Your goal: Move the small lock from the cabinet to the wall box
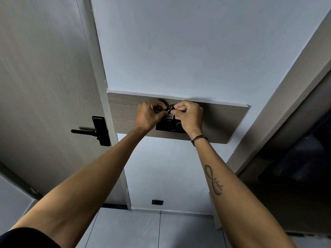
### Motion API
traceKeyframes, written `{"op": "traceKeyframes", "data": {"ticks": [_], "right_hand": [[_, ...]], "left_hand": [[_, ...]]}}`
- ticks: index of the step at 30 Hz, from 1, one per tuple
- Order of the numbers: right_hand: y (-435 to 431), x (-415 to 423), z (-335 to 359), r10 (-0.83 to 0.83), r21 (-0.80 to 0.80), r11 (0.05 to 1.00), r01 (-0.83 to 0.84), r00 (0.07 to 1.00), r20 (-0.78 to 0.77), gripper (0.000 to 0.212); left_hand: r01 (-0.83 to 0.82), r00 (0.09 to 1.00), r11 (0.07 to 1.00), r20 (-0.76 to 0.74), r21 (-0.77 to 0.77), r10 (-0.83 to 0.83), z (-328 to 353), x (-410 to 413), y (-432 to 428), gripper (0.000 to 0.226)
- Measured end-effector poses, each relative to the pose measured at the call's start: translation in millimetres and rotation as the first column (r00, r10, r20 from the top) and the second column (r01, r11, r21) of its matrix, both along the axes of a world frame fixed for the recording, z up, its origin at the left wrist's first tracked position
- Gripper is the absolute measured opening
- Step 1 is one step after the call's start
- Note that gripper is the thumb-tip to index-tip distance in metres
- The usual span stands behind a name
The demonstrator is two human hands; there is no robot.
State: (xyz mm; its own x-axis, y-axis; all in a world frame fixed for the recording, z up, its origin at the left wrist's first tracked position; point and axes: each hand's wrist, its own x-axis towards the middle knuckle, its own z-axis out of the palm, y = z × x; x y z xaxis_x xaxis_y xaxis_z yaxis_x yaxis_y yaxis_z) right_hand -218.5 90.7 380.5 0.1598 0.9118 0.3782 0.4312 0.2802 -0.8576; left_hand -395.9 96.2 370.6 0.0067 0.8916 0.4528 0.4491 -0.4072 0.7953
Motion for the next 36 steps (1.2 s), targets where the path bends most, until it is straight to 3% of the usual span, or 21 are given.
{"op": "traceKeyframes", "data": {"ticks": [9, 14, 30, 36], "right_hand": [[1, 0, 0, -0.008, 0.000, 1.000, 0.008, 1.000, 0.019, 0.012], [-2, -1, -2, -0.026, 0.005, 1.000, 0.025, 0.993, 0.115, 0.011], [-6, -2, -5, -0.041, 0.051, 0.998, 0.029, 0.970, 0.238, 0.012], [-18, 5, -3, -0.093, 0.157, 0.987, 0.031, 0.913, 0.398, 0.006]], "left_hand": [[-0.013, 0.999, 1.000, -0.030, 0.013, 0.013, 1, 0, 1, 0.010], [-0.007, 0.997, 1.000, -0.071, 0.011, 0.008, -1, -1, 1, 0.010], [-0.093, 0.947, 0.968, -0.280, 0.234, 0.159, -6, 5, -14, 0.018], [-0.068, 0.915, 0.945, -0.357, 0.320, 0.187, -11, -3, -21, 0.022]]}}
